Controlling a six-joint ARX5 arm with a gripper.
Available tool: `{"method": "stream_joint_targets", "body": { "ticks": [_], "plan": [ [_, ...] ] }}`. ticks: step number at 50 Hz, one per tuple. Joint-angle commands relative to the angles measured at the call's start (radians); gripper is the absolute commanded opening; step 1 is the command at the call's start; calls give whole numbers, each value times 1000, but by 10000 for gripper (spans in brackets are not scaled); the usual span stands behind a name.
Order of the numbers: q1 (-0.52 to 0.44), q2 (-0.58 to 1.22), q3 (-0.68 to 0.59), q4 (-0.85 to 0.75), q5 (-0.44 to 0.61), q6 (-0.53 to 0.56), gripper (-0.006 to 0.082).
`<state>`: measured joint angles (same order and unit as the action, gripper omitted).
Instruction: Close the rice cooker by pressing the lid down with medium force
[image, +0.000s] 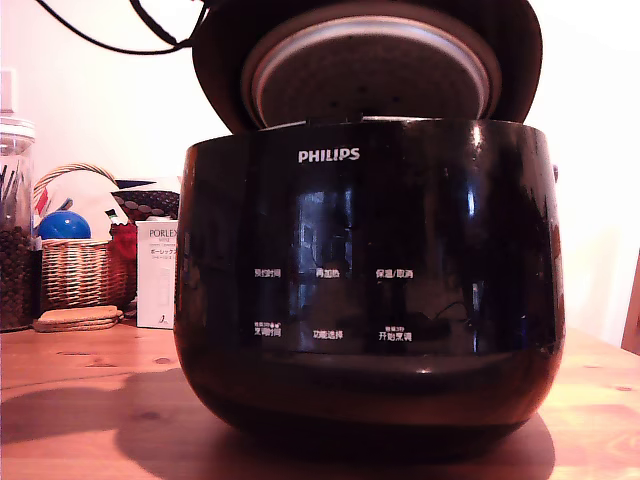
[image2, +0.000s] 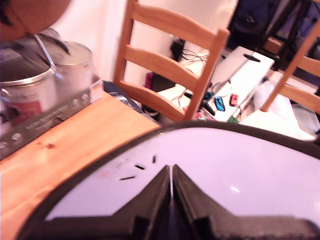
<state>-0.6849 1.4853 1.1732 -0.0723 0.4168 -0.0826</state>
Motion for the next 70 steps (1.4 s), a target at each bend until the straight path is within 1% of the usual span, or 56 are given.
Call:
{"method": "stream_joint_targets", "body": {
  "ticks": [1,10,18,26,43,57,62,70],
  "plan": [
    [-11,-9,-56,13,-8,-4,-24],
    [-11,-66,-121,43,-33,-8,-24],
    [-11,-109,-198,63,-34,-18,-24],
    [-26,-133,-272,126,-33,-32,-24],
    [-56,-179,-425,331,-52,-34,-24],
    [-80,-188,-554,525,-98,-29,-24],
    [-89,-188,-608,579,-138,-29,-24],
    [-91,-184,-681,632,-167,-21,-24]
  ]
}}
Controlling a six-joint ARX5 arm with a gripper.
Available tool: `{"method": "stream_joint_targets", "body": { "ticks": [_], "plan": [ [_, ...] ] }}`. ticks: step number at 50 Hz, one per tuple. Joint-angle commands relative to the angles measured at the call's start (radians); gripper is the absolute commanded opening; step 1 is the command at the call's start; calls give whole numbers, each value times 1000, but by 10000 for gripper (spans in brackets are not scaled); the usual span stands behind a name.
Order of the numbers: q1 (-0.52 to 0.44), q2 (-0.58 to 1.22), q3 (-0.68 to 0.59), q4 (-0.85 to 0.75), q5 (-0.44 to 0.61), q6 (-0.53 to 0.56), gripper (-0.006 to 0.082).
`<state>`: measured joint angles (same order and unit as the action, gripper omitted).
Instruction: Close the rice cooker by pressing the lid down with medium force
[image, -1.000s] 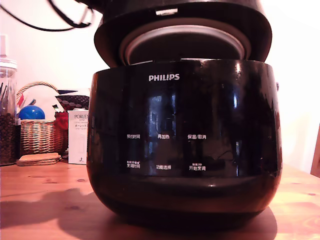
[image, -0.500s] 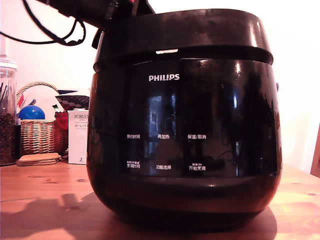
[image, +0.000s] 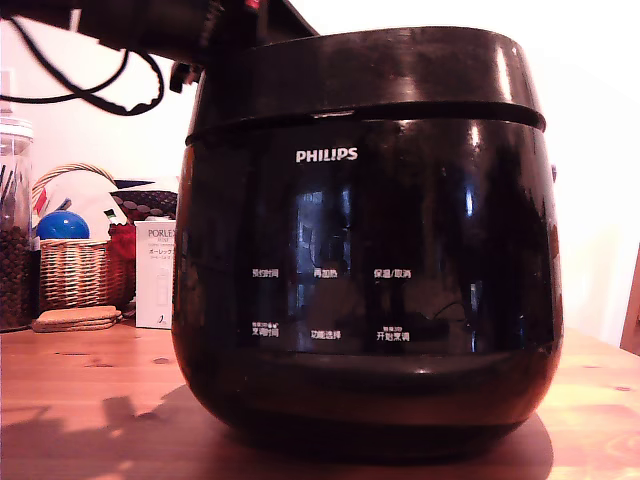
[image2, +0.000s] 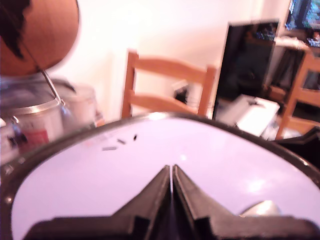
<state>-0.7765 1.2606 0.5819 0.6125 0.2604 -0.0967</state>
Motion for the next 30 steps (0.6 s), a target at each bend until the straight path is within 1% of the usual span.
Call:
{"method": "stream_joint_targets", "body": {
  "ticks": [1,8,21,30],
  "plan": [
    [0,42,-94,-53,-16,-7,-24],
    [-3,53,-117,-57,-45,-1,-24],
    [-5,105,-121,-72,-61,0,-24],
    [-5,109,-121,-124,-72,0,-24]
  ]
}}
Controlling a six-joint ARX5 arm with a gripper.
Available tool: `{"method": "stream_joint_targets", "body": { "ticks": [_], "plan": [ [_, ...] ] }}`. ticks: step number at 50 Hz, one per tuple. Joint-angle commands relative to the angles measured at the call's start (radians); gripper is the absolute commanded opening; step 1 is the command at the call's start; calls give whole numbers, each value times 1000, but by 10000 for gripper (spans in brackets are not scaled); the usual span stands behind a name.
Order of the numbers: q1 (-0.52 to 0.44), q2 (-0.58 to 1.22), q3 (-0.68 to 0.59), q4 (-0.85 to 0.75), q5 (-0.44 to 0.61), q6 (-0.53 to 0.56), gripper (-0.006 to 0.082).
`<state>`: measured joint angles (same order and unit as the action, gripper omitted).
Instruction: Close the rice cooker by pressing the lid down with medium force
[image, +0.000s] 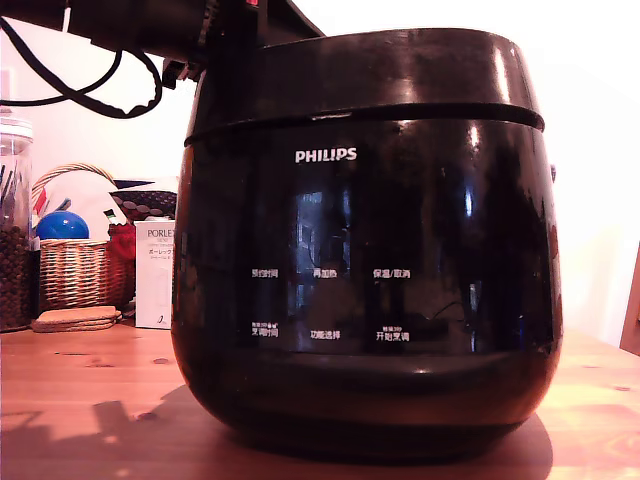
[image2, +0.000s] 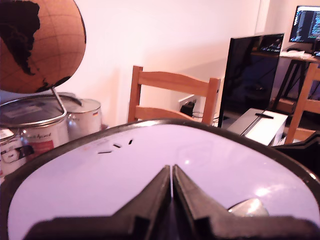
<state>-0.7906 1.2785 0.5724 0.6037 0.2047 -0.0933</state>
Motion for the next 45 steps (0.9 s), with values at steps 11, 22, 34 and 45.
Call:
{"method": "stream_joint_targets", "body": {
  "ticks": [11,22,34,45],
  "plan": [
    [8,90,-111,-157,-29,8,-24],
    [9,90,-111,-216,-36,10,-24],
    [8,90,-111,-228,-48,23,-24],
    [9,57,-110,-128,-35,13,-24]
  ]
}}
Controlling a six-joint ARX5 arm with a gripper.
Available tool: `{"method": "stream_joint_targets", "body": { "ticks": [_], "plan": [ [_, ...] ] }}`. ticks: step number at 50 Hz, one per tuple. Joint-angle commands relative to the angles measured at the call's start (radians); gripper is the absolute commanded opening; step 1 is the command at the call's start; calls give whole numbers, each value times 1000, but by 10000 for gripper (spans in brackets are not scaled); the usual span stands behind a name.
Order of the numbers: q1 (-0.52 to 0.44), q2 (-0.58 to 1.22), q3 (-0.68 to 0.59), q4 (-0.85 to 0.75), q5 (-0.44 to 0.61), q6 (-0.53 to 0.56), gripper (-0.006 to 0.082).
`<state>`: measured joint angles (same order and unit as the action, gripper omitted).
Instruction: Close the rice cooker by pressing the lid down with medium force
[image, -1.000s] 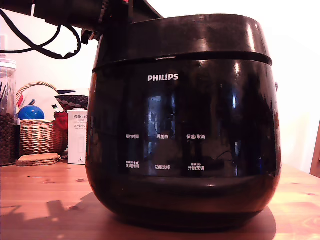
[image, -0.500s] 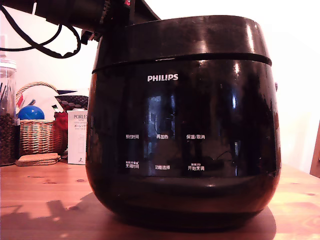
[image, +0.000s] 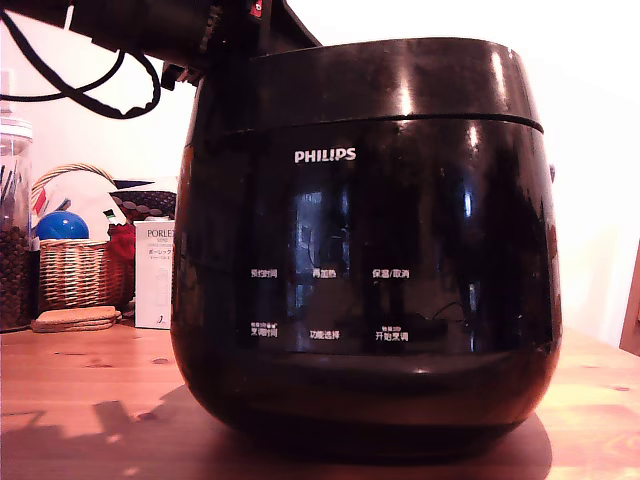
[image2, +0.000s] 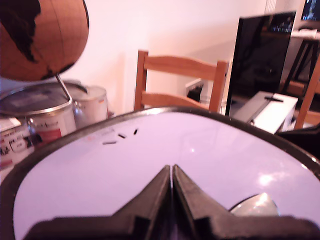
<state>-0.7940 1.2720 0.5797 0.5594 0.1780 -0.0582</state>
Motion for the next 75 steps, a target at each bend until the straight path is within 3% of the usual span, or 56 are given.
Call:
{"method": "stream_joint_targets", "body": {
  "ticks": [1,30,38,75],
  "plan": [
    [12,58,-116,-77,-5,-26,-24],
    [64,-72,15,-59,-31,-5,-24],
    [103,-92,55,-64,-84,87,-24],
    [454,-208,77,-142,-380,224,-24]
  ]
}}
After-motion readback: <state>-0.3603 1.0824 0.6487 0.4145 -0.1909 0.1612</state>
